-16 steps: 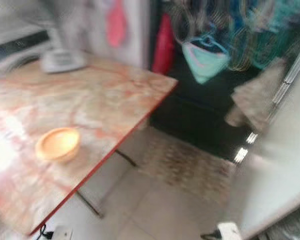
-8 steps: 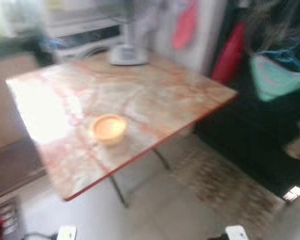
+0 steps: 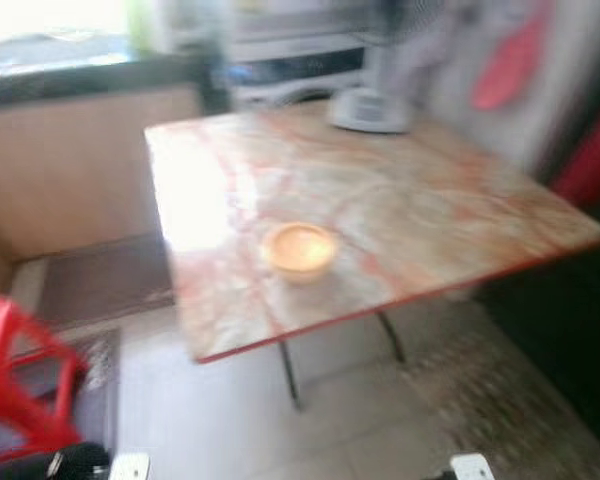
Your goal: Restocking fridge
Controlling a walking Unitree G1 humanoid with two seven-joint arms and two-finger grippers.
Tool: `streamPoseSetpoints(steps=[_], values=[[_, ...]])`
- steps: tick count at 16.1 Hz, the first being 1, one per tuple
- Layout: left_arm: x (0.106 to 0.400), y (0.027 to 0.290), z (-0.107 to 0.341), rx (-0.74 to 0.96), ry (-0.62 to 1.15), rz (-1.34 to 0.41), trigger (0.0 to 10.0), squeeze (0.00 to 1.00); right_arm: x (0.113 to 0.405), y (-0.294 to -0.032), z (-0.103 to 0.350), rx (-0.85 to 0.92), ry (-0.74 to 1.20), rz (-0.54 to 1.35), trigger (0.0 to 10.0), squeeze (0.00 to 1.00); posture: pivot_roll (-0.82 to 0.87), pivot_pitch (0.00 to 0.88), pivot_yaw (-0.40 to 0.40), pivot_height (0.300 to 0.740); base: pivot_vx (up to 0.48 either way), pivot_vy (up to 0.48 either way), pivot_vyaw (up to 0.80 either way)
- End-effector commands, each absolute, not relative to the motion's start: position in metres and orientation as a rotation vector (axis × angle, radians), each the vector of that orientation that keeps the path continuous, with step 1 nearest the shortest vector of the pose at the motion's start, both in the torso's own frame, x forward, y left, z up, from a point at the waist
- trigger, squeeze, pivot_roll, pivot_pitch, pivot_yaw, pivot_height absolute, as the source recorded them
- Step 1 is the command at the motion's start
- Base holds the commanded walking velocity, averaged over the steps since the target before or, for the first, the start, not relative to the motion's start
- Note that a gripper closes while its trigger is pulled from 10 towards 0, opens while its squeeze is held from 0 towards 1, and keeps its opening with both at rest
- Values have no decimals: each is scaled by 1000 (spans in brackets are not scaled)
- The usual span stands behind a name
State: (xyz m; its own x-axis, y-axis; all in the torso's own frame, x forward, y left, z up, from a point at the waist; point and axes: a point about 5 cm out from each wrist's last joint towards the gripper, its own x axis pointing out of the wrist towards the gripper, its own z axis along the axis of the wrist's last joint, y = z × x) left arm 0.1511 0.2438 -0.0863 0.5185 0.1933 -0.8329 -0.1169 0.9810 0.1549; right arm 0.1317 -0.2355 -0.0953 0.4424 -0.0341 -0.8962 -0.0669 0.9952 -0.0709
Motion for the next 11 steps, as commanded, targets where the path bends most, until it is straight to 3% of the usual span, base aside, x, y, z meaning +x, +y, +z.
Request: streamPoseSetpoints(steps=[1, 4, 7, 9, 10, 11], values=[[149, 248, -86, 81, 1002, 214, 10000, 0, 138, -231, -94, -97, 1106, 40, 10000, 0, 78, 0, -42, 740, 0, 0, 0], [152, 249, -83, 119, 952, 227, 10000, 0, 137, -232, -94, -100, 1109, 45, 10000, 0, 84, 0, -47, 740, 0, 0, 0], [157, 251, -75, 155, 786, 332, 10000, 0, 136, -233, -94, -96, 1111, 42, 10000, 0, 89, 0, -51, 740, 0, 0, 0], [176, 253, -57, 253, 610, 372, 10000, 0, 136, -234, -94, -110, 1119, 56, 10000, 0, 92, 0, -51, 740, 0, 0, 0], [197, 261, -29, 336, 406, 426, 10000, 0, 136, -235, -94, -128, 1122, 67, 10000, 0, 94, 0, -50, 740, 0, 0, 0], [198, 266, -20, 369, 351, 462, 10000, 0, 135, -235, -94, -126, 1122, 68, 10000, 0, 96, 0, -52, 740, 0, 0, 0]])
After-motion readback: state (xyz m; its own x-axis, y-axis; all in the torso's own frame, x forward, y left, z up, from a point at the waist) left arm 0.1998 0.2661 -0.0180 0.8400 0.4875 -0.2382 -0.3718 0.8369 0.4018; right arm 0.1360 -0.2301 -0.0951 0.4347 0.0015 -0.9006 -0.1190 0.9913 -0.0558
